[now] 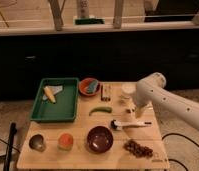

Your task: Place pepper in tray

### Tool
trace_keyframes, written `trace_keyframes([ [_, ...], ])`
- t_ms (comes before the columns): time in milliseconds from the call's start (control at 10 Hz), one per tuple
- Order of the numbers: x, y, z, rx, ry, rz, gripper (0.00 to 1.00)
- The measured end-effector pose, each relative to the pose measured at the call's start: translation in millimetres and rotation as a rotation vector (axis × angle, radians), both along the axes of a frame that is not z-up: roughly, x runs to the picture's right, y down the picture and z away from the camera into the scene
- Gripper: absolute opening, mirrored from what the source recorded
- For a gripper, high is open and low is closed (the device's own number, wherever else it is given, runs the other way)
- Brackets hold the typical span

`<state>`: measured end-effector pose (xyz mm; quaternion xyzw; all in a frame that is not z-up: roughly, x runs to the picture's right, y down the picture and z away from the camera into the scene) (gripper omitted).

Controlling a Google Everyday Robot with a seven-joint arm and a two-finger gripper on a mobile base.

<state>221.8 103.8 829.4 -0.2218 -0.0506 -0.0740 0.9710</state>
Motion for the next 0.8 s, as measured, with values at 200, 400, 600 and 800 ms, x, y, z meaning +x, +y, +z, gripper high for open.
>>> trace_keyframes([
  [200, 8, -2, 6.6, -0.005, 0.004, -0.002, 0.80],
  [400, -17, -1, -9.6, -0.040, -0.007, -0.054, 0.80],
  [600, -55, -1, -20.5, -0.054, -0.024, -0.082, 0.80],
  [800, -79, 2, -27.5, -0.068, -0.025, -0.105, 0.80],
])
